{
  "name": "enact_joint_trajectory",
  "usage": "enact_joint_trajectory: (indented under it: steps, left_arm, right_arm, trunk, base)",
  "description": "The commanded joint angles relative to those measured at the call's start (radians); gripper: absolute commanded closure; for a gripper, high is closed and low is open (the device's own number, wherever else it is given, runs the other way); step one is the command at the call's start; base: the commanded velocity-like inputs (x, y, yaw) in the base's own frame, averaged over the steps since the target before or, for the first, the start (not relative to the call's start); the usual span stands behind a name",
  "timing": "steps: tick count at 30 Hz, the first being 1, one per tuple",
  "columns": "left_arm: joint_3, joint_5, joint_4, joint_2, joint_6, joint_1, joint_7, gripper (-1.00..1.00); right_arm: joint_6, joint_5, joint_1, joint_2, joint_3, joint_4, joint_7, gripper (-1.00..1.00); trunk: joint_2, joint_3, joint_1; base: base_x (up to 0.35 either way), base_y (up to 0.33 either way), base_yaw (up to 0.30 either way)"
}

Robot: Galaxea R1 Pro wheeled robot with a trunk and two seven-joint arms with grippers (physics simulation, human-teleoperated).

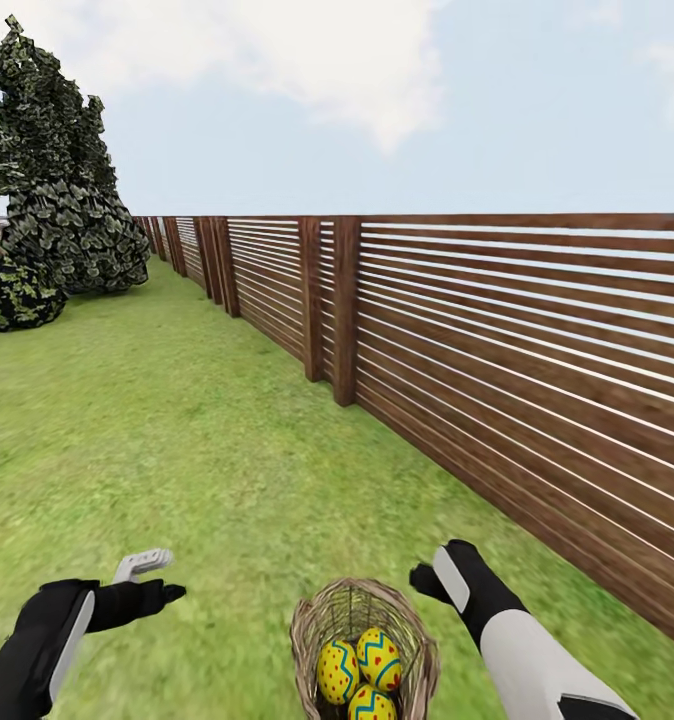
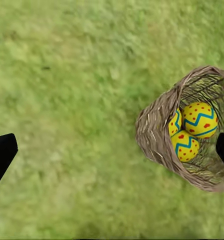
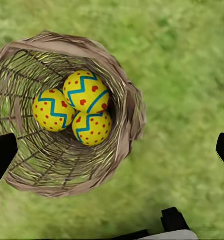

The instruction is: Take the three Easter eggs out of the wicker basket on the lawn in the garden, then place them on the lawn next to a single tree (choose any tree) so that all three eggs are next to the same tree and none are left in the basket.

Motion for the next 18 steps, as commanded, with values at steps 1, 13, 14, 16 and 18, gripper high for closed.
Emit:
enact_joint_trajectory:
  steps: [1, 13, 14, 16, 18]
  left_arm:
    - [0.018, -0.002, -0.005, 0.001, 0.008, -0.001, -0.033, -1.00]
    - [0.065, -0.005, -0.071, 0.007, 0.088, -0.001, -0.172, -1.00]
    - [0.065, -0.005, -0.072, 0.007, 0.091, -0.001, -0.172, -1.00]
    - [0.065, -0.005, -0.072, 0.007, 0.095, -0.001, -0.172, -1.00]
    - [0.065, -0.005, -0.072, 0.007, 0.097, -0.001, -0.173, -1.00]
  right_arm:
    - [-0.012, -0.011, 0.000, -0.002, -0.003, -0.001, -0.009, -1.00]
    - [-0.033, -0.012, 0.000, -0.005, -0.002, 0.000, -0.007, -1.00]
    - [-0.031, -0.012, 0.000, -0.005, -0.001, 0.000, -0.007, -1.00]
    - [-0.028, -0.013, 0.000, -0.005, -0.001, 0.001, -0.007, -1.00]
    - [-0.028, -0.013, 0.000, -0.005, -0.001, 0.003, -0.007, -1.00]
  trunk:
    - [-0.008, -0.004, 0.004]
    - [-0.092, -0.042, 0.050]
    - [-0.099, -0.045, 0.054]
    - [-0.113, -0.051, 0.062]
    - [-0.127, -0.058, 0.069]
  base:
    - [0.000, 0.000, 0.000]
    - [0.000, 0.000, 0.000]
    - [0.000, 0.000, 0.000]
    - [0.000, 0.000, 0.000]
    - [0.000, 0.000, 0.000]
